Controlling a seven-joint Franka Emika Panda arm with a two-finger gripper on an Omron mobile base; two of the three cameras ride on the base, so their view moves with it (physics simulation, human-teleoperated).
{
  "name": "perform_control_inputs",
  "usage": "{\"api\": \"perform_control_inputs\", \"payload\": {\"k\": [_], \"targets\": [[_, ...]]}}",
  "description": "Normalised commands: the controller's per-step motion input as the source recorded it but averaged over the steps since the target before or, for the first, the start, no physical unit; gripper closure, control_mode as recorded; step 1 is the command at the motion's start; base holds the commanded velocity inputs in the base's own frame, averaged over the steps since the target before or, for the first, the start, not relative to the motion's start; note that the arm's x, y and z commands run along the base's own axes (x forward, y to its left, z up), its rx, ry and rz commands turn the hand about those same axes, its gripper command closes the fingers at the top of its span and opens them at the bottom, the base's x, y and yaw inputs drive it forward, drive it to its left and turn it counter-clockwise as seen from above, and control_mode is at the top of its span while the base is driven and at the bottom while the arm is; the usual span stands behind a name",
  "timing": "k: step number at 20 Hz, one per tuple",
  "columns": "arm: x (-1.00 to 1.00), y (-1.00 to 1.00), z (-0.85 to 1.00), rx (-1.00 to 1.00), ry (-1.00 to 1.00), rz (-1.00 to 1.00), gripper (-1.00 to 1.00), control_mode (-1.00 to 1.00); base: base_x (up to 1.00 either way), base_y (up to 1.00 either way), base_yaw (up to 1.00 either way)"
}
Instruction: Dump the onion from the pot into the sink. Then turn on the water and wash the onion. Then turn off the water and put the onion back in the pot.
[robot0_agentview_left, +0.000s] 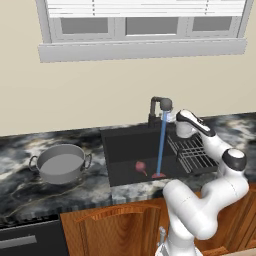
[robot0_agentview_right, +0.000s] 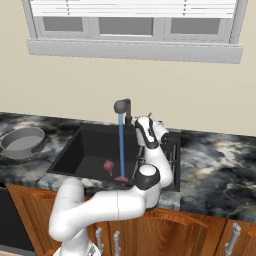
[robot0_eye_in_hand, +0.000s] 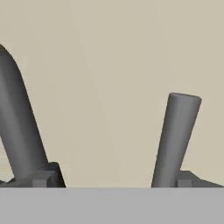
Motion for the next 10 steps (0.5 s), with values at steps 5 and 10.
{"api": "perform_control_inputs", "payload": {"k": [5, 10], "targets": [[0.00, 0.28, 0.00, -0.24, -0.24, 0.37, -1.00, -1.00, 0.00, 0.00, 0.00], [0.00, 0.49, 0.00, -0.25, -0.17, 0.41, -1.00, -1.00, 0.00, 0.00, 0.00]]}}
